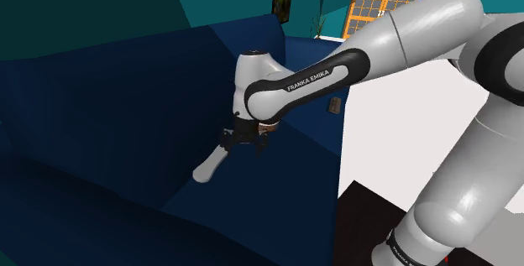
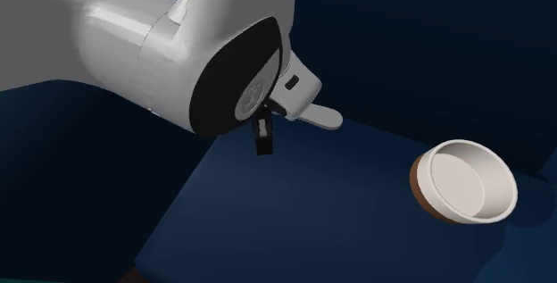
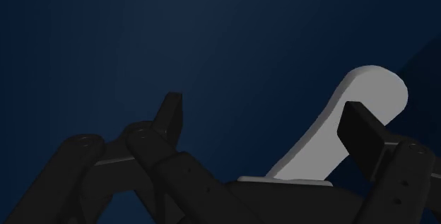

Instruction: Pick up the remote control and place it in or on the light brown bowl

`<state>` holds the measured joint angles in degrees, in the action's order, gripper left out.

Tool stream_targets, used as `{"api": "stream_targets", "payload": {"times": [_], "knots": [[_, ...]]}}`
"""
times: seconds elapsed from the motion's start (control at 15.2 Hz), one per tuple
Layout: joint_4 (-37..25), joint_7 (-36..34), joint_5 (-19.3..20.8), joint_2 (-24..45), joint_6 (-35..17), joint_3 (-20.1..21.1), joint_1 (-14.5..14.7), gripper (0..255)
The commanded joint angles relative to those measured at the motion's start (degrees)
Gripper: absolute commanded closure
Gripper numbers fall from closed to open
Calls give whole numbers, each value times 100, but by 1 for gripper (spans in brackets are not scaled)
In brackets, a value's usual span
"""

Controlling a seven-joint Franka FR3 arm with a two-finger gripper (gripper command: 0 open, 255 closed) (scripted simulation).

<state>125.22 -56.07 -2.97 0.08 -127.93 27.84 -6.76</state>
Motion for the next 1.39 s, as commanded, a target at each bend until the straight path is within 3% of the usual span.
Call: {"api": "stream_targets", "payload": {"times": [0.0,0.4,0.73,1.32], "knots": [[-306,-610,317,493,-218,17,21,0],[-1400,-2104,1133,1831,-547,-321,342,0],[-2451,-3036,1518,2824,-623,-737,675,0],[-2488,-3137,1685,3242,-991,-862,783,0]]}}
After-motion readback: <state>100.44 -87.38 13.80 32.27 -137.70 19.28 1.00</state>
